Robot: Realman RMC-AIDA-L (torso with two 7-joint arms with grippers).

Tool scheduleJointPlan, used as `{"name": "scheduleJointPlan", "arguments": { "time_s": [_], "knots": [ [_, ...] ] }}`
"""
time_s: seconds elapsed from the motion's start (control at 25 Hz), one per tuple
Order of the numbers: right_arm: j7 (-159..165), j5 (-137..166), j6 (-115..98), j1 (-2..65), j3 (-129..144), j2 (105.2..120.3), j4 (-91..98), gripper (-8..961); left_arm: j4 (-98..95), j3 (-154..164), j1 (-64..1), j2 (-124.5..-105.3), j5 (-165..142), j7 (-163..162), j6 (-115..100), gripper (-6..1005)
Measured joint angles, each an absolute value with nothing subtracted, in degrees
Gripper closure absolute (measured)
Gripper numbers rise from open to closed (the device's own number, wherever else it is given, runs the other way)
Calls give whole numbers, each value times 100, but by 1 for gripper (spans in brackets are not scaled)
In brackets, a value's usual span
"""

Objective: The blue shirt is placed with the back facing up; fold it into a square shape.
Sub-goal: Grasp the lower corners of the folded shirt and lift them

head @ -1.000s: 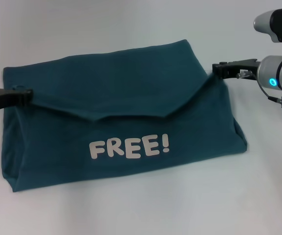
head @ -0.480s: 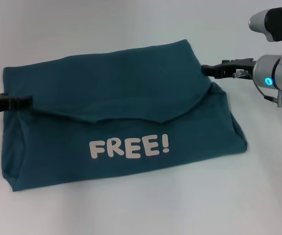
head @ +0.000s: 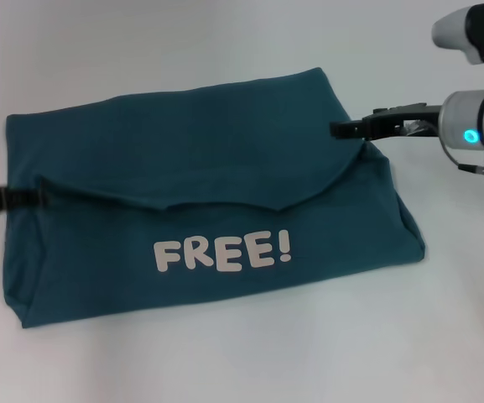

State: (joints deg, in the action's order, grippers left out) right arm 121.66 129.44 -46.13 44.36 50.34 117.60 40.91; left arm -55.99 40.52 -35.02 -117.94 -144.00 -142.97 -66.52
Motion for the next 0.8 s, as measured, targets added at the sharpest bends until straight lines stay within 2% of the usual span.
{"name": "scheduleJointPlan", "arguments": {
  "time_s": [0.04, 0.28, 0.8],
  "knots": [
    [12176, 12946, -4717, 4408, 5030, 11741, 4174, 22, -5763, 4052, -3470, -11792, -14617, -14631, -6994, 65],
    [12182, 12951, -5127, 4312, 5013, 11572, 4404, 22, -6242, 4065, -3366, -11859, -15447, -15868, -8193, 76],
    [12113, 13008, -5130, 4302, 5035, 11585, 4442, 23, -5809, 3702, -3433, -11745, -15510, -16386, -8250, 100]
  ]
}}
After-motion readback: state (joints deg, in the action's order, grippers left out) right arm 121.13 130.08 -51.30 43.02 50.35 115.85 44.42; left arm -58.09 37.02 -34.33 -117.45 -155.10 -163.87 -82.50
